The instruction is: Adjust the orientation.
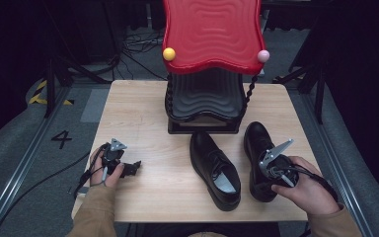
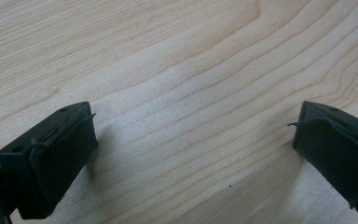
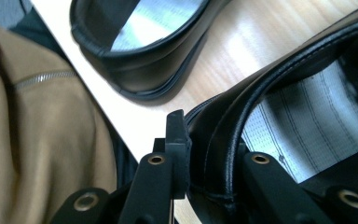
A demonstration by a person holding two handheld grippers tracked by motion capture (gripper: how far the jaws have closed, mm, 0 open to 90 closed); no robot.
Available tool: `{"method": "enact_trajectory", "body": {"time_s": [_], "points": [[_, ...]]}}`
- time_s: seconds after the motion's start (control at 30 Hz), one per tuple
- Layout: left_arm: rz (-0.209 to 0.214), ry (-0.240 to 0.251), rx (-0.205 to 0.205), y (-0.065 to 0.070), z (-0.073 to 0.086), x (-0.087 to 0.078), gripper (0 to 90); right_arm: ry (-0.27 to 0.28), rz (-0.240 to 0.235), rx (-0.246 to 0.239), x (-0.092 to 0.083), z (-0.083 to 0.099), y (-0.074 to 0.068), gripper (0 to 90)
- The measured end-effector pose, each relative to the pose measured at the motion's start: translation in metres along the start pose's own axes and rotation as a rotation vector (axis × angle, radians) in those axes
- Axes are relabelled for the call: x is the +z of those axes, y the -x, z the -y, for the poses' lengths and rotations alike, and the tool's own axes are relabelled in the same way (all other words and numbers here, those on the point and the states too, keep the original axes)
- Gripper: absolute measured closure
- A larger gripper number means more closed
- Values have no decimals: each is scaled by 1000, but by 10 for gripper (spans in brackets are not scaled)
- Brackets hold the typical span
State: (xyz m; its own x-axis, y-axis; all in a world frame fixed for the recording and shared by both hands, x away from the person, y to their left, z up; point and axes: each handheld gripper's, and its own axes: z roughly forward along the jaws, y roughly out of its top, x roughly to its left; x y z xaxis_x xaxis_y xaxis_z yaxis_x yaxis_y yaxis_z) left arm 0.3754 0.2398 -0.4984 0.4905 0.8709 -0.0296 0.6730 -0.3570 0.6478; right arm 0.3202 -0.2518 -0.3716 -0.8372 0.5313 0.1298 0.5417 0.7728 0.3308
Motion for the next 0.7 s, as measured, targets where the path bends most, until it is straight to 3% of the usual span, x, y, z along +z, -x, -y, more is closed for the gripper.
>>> {"method": "enact_trajectory", "body": {"time_s": [0.07,0.17,0.2,0.7], "points": [[-2,0,3,0,0,0,0,-6,-3,-10,1,0,-1,793],[1,1,-2,0,0,0,0,-16,-10,-75,2,0,-5,792],[-1,-1,1,0,0,0,0,-18,-12,-121,2,-1,-8,792],[-2,-2,2,0,0,0,0,-30,-68,-231,5,-5,-21,787]]}}
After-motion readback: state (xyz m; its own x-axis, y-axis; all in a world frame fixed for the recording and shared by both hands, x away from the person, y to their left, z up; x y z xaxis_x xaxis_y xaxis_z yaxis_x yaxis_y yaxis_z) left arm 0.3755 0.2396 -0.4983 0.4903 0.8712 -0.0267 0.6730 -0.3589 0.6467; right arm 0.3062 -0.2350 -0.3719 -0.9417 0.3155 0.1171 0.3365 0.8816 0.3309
